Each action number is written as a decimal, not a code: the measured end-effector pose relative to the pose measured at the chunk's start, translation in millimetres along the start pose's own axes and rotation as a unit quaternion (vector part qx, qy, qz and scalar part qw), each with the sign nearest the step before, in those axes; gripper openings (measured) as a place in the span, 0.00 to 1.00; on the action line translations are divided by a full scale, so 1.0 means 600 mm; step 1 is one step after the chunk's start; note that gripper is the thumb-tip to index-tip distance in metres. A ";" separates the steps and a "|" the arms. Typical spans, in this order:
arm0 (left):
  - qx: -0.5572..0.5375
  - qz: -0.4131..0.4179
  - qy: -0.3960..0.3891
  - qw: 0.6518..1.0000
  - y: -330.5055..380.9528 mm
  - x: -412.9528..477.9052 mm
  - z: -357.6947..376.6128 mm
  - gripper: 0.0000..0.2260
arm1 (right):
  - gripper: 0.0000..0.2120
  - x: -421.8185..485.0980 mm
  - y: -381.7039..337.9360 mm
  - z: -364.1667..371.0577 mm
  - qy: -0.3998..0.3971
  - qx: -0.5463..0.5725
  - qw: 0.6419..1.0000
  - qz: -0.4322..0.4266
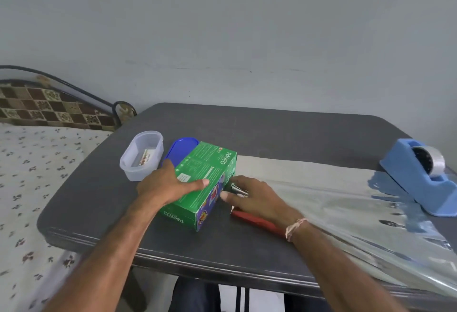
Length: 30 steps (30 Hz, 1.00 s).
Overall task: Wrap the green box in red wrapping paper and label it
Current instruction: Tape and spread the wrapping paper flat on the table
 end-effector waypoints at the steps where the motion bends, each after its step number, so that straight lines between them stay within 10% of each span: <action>1: -0.010 0.000 -0.005 1.000 0.000 0.002 -0.001 0.47 | 0.28 -0.003 -0.002 -0.003 -0.006 0.009 1.000 0.003; 13: -0.236 -0.012 -0.036 0.971 -0.006 0.023 -0.009 0.57 | 0.32 -0.004 -0.017 -0.006 -0.083 0.172 0.981 0.034; 18: -0.315 0.003 -0.004 0.949 0.040 0.015 -0.050 0.21 | 0.30 -0.012 -0.020 -0.013 -0.098 0.169 0.980 0.045; 23: -0.464 0.010 -0.005 0.886 0.071 0.036 -0.053 0.37 | 0.33 -0.001 -0.017 -0.026 -0.137 0.304 0.940 0.066; 27: -0.487 -0.001 -0.069 0.871 0.104 0.055 0.015 0.55 | 0.37 -0.005 -0.005 -0.060 -0.152 0.503 0.844 0.103; 30: -0.497 0.010 -0.117 0.860 0.130 0.050 0.045 0.51 | 0.34 -0.012 0.012 -0.078 -0.139 0.561 0.802 0.151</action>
Point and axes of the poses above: each hand's wrist, its own x-axis towards the middle knuckle, its own z-axis out of the palm, y = z × x, the point moved 2 cm from there along x, towards the middle knuckle, and after that the axes turned 15 degrees about z, right-handed, at the moved point
